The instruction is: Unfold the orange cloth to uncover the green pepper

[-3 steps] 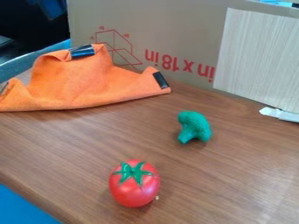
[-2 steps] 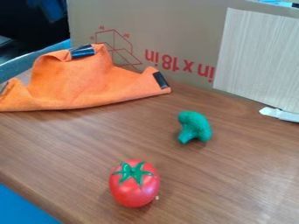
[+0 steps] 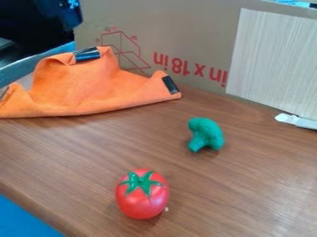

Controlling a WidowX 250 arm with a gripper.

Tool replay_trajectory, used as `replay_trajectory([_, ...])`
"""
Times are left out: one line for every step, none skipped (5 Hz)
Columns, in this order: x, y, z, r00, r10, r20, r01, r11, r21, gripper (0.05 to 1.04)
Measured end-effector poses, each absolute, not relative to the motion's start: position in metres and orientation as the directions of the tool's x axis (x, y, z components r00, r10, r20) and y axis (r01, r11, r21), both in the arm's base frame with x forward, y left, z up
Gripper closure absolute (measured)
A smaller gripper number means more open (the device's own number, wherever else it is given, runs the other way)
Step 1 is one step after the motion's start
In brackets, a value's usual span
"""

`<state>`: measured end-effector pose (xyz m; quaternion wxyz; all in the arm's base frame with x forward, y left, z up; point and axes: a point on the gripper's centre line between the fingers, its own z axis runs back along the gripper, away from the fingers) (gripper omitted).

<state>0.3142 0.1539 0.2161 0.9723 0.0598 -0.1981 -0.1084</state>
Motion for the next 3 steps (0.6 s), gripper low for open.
replay_trajectory([0.33,0.166,0.207,0.904,-0.216,0.37,0.161,0.971,0.175,0.083])
replay_trajectory([0.339,0.174,0.202,0.895,-0.24,0.375,0.172,0.963,0.206,0.083])
replay_trajectory([0.352,0.19,0.198,0.904,-0.247,0.35,0.167,0.956,0.242,0.083])
